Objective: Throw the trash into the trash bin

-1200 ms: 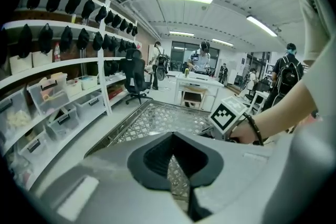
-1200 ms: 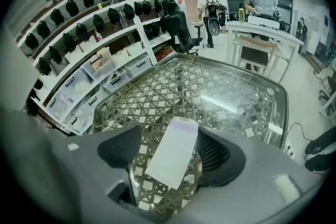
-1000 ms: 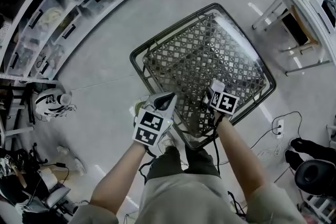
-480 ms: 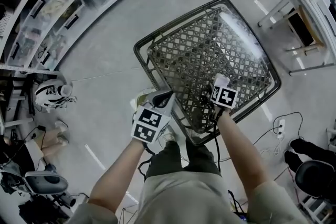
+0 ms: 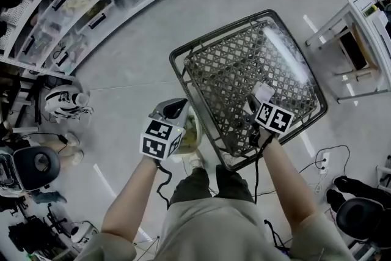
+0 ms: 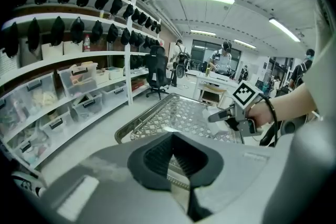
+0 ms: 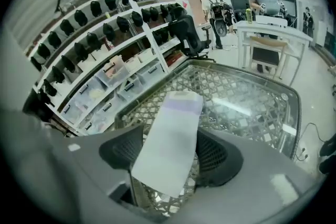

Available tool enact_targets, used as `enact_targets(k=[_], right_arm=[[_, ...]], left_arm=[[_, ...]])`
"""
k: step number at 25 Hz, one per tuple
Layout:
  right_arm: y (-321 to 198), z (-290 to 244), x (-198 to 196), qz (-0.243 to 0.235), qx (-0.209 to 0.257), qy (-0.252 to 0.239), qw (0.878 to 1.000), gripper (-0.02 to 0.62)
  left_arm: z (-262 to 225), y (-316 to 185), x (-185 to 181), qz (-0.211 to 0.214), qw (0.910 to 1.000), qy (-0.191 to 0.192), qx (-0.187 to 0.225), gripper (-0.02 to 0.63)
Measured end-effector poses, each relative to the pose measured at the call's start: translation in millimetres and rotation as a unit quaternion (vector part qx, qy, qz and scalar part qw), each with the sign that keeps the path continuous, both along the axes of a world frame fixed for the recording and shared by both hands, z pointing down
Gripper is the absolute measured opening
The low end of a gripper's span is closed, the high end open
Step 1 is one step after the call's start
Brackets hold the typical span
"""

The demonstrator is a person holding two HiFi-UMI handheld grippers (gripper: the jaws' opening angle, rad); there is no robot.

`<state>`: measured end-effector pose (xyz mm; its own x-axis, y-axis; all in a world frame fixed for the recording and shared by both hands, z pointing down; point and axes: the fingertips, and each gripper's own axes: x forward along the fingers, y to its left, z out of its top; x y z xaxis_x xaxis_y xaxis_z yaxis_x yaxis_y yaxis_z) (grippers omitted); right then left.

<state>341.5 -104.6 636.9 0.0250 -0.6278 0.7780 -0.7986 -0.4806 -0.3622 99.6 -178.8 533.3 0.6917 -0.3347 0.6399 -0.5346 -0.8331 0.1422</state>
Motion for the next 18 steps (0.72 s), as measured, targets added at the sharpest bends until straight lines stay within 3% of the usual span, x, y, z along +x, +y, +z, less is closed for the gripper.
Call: enact_targets(k=[9, 18], right_arm=[[-46.3, -80.6, -77.7, -0.11, 0.098, -0.016, 0.989, 0.311], [-71.7, -65.8, -206.8, -0.231, 0.078, -0.035, 0.969, 0.302]], left_arm=[[-34.3, -4.9, -62.1, -0.074, 0.9967, 0.008, 0.034, 0.002], [-15.6, -2.1, -158.9, -0.157, 0.9875, -0.008, 0.016, 0.002]])
